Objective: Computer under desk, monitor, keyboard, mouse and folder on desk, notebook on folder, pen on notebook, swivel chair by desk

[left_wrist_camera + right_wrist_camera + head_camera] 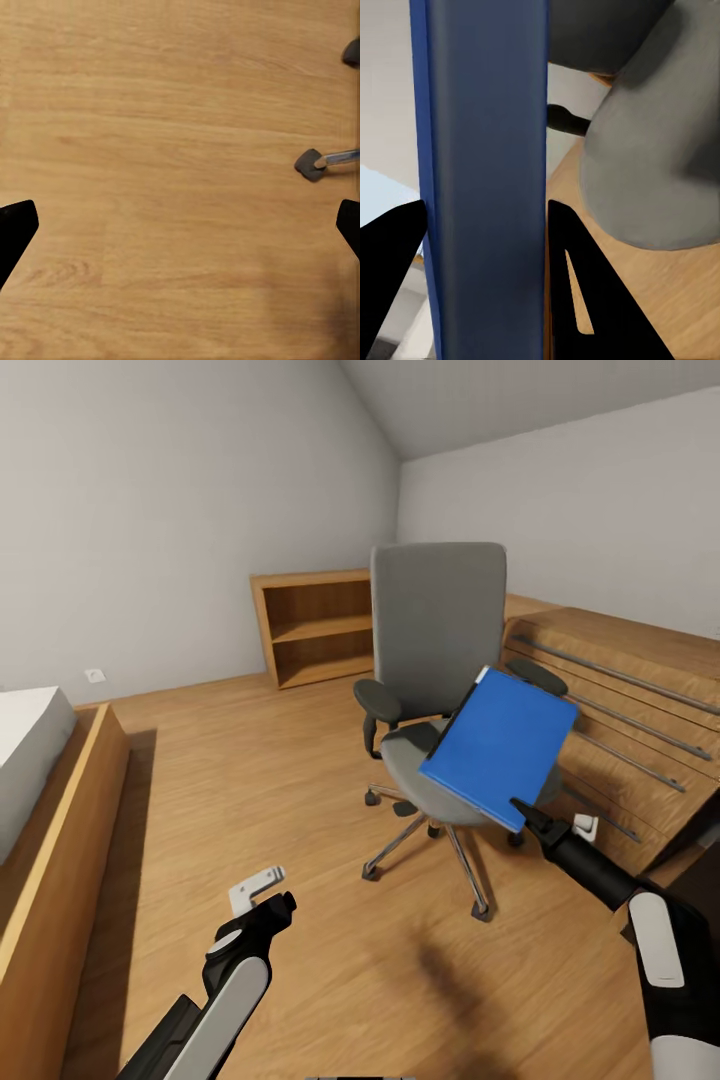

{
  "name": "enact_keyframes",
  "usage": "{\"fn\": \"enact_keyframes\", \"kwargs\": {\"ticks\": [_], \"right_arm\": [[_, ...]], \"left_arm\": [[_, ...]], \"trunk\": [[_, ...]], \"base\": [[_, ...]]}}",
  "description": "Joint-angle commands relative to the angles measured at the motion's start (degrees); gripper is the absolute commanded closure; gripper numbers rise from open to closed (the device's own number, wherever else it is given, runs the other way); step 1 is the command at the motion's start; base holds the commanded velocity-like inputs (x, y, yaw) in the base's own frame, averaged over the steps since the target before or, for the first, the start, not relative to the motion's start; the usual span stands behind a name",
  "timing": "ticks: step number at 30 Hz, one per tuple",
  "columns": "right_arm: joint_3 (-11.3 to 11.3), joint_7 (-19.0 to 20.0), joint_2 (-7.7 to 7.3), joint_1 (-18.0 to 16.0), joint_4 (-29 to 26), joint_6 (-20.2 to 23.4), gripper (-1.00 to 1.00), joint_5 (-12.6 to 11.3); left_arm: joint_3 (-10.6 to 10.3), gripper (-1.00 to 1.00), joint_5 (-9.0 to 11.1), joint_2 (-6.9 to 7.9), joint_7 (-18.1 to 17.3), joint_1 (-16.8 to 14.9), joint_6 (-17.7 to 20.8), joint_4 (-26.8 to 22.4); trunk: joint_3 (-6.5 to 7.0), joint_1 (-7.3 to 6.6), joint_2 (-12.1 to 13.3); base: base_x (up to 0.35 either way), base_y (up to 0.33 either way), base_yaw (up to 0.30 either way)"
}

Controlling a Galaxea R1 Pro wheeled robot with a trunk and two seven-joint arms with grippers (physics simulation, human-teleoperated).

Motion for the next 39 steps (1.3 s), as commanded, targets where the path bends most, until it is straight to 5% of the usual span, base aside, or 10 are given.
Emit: {"fn": "enact_keyframes", "kwargs": {"ticks": [1,11,15,39], "right_arm": [[-0.09,-0.07,0.01,-0.04,-0.83,1.28,1.0,0.18],[-0.45,-6.7,-0.36,-0.04,-7.28,13.11,1.0,0.79],[-0.52,-7.07,-0.45,-0.04,-7.77,13.47,1.0,0.57],[-2.57,-7.24,-0.43,0.04,-6.61,13.34,1.0,0.47]], "left_arm": [[-0.08,-1.0,0.21,0.05,0.4,-0.06,0.37,-0.07],[-0.07,-1.0,0.26,0.04,0.4,-0.06,0.37,0.1],[-0.07,-1.0,0.23,0.04,0.36,-0.06,0.37,0.23],[-0.07,-1.0,0.19,0.04,0.17,-0.06,0.37,0.37]], "trunk": [[0.18,-0.03,0.0],[2.39,-0.29,0.13],[3.28,-0.39,0.18],[7.59,-5.67,9.81]], "base": [[0.0,0.0,0.0],[-0.108,0.0,0.0],[-0.09,0.0,0.0],[-0.004,0.0,0.0]]}}
